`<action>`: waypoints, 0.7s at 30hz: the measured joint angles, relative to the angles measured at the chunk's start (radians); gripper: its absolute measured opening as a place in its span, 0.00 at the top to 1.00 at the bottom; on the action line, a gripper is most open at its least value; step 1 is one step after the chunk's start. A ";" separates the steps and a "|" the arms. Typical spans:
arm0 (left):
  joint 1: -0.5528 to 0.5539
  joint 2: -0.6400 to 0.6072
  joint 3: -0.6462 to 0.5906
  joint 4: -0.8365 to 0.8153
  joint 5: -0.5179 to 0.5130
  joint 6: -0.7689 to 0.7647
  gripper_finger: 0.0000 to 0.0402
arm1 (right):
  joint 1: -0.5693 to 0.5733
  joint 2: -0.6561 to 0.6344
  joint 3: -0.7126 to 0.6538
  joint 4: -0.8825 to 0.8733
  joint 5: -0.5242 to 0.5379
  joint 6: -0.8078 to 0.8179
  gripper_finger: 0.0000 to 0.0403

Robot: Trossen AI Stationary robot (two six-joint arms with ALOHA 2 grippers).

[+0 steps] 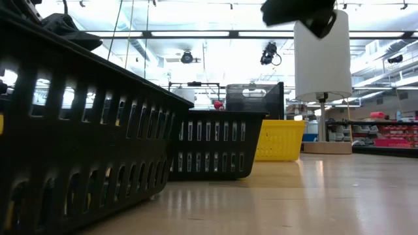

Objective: Stack baskets on shelf by color
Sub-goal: Stack the right yellow bin into the right yellow bin

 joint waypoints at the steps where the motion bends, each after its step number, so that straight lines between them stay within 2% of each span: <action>1: 0.000 0.001 0.005 -0.014 0.002 0.010 0.91 | -0.015 -0.035 -0.044 0.036 -0.008 -0.023 0.82; 9: -0.002 0.141 0.126 -0.156 0.131 0.101 0.94 | -0.110 -0.286 -0.314 0.278 -0.104 -0.232 0.89; 15: -0.021 0.305 0.205 -0.200 0.171 0.129 0.91 | -0.132 -0.445 -0.509 0.496 -0.087 -0.269 0.90; 21: -0.067 0.488 0.272 -0.275 0.198 0.155 0.84 | -0.132 -0.498 -0.685 0.783 -0.014 -0.274 0.90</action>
